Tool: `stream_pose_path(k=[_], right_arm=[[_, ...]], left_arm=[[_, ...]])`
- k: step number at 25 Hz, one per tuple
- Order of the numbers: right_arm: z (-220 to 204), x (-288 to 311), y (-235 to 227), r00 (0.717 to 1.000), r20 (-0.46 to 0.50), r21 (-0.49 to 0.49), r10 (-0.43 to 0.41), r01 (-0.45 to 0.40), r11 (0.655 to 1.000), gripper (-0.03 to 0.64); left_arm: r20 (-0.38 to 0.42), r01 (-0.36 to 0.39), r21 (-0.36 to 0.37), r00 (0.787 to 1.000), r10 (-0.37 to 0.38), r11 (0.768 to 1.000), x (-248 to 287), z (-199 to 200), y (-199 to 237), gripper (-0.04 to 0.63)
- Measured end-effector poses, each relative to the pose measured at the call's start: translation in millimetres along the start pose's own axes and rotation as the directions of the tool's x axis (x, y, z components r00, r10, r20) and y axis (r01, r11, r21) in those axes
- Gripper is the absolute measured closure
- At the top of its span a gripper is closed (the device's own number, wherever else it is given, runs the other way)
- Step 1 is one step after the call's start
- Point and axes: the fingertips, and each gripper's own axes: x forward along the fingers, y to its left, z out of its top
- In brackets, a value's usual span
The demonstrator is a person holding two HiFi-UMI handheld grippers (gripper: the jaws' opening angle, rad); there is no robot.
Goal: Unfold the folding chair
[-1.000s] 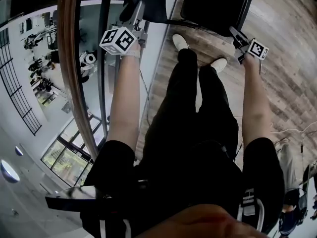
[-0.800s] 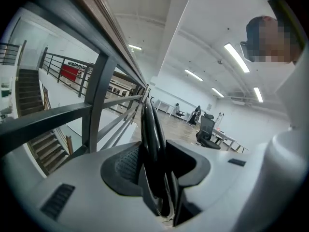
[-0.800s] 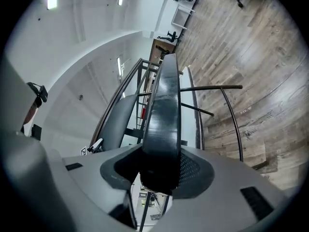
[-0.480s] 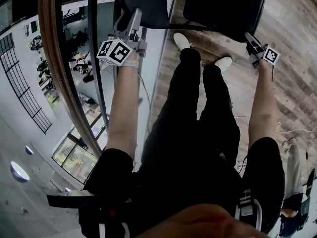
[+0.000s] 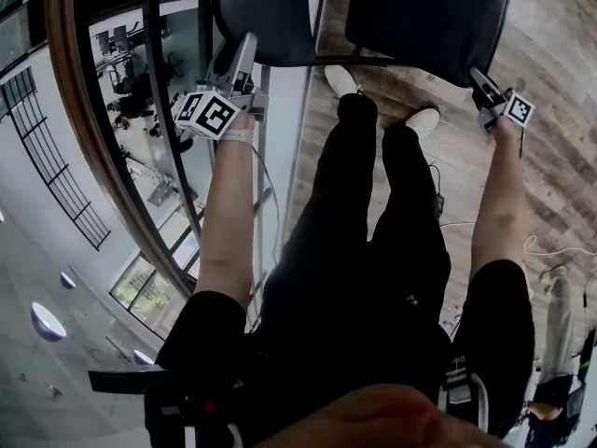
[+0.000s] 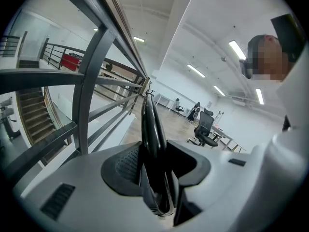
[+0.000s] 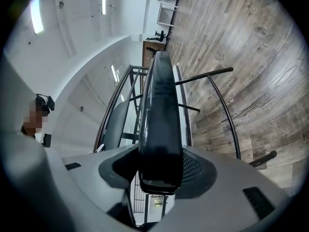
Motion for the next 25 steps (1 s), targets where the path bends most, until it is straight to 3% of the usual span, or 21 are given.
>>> stream_pose_path(k=[11, 17, 22, 24, 25], right_arm=[[7.9, -33.7, -64.0, 0.998, 0.025, 0.071, -0.059, 0.058, 0.996, 0.402], [-6.0, -40.9, -86.1, 0.993, 0.033, 0.104, -0.11, 0.106, 0.989, 0.376], [-0.1, -38.2, -79.2, 0.998, 0.024, 0.066, -0.06, 0.059, 0.996, 0.371], [2.6, -38.4, -77.5, 0.995, 0.003, 0.041, -0.098, 0.098, 0.994, 0.344], [3.9, -42.3, -81.0, 0.987, -0.015, 0.017, -0.159, 0.159, 0.987, 0.311]], left_arm=[[-0.072, 0.065, 0.067, 0.996, -0.06, 0.996, 29.9, -27.2, -59.8, 0.448], [-0.091, 0.092, 0.063, 0.992, -0.086, 0.994, 33.9, -39.5, -85.9, 0.456], [-0.089, 0.067, 0.065, 0.994, -0.061, 0.996, 33.6, -39.2, -88.1, 0.459], [-0.102, 0.057, 0.105, 0.994, -0.046, 0.993, 34.9, -38.5, -89.4, 0.457], [-0.106, 0.046, 0.129, 0.994, -0.033, 0.991, 35.4, -36.8, -90.4, 0.441]])
